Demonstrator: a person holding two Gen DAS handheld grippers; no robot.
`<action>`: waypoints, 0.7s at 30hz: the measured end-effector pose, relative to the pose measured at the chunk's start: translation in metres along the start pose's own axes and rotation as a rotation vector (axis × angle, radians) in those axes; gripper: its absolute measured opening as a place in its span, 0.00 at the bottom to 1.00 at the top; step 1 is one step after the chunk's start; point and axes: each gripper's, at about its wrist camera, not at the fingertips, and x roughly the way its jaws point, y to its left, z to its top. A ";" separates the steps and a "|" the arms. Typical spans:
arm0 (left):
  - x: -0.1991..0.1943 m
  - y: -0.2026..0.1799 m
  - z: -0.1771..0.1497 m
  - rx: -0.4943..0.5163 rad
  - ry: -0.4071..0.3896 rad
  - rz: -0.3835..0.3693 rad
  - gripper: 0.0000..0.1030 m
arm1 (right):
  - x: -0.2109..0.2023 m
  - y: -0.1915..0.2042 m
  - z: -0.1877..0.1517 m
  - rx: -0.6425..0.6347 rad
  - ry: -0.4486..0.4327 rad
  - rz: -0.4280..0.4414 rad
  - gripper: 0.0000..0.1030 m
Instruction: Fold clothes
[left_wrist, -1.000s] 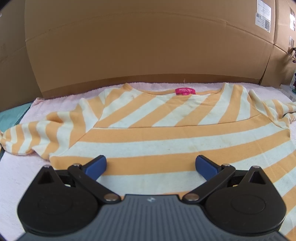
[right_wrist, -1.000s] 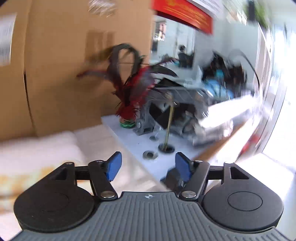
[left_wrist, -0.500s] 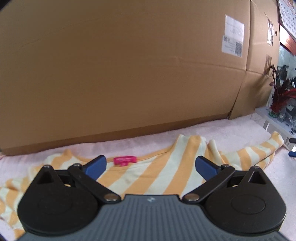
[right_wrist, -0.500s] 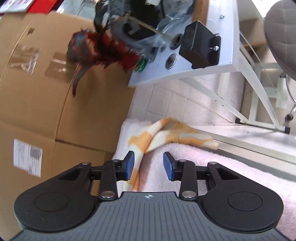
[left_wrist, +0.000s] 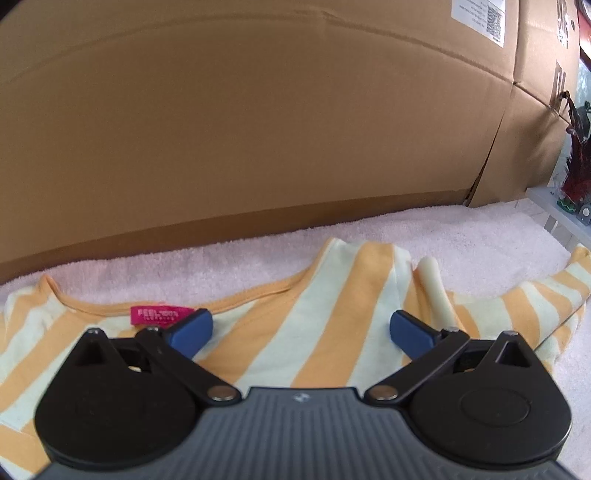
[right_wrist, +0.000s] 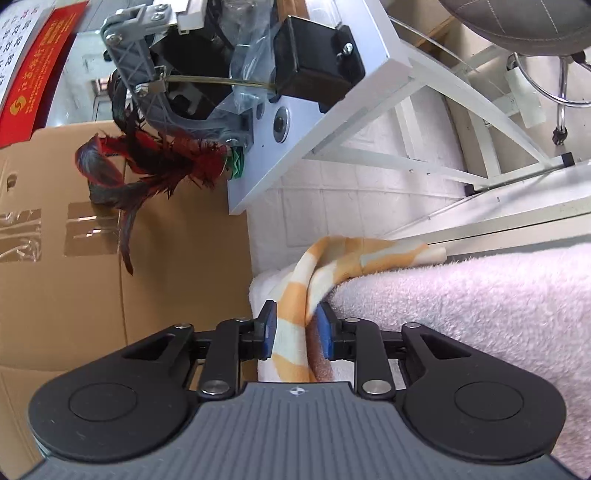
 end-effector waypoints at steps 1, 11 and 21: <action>0.000 -0.001 -0.001 0.006 -0.003 -0.003 0.99 | 0.003 0.000 0.001 0.028 -0.020 0.007 0.23; 0.001 0.007 0.000 -0.039 -0.013 -0.030 0.99 | -0.020 0.029 0.011 -0.245 -0.130 0.125 0.02; -0.005 0.016 0.000 -0.057 -0.011 -0.020 0.99 | -0.051 0.010 0.051 -0.312 -0.245 -0.122 0.07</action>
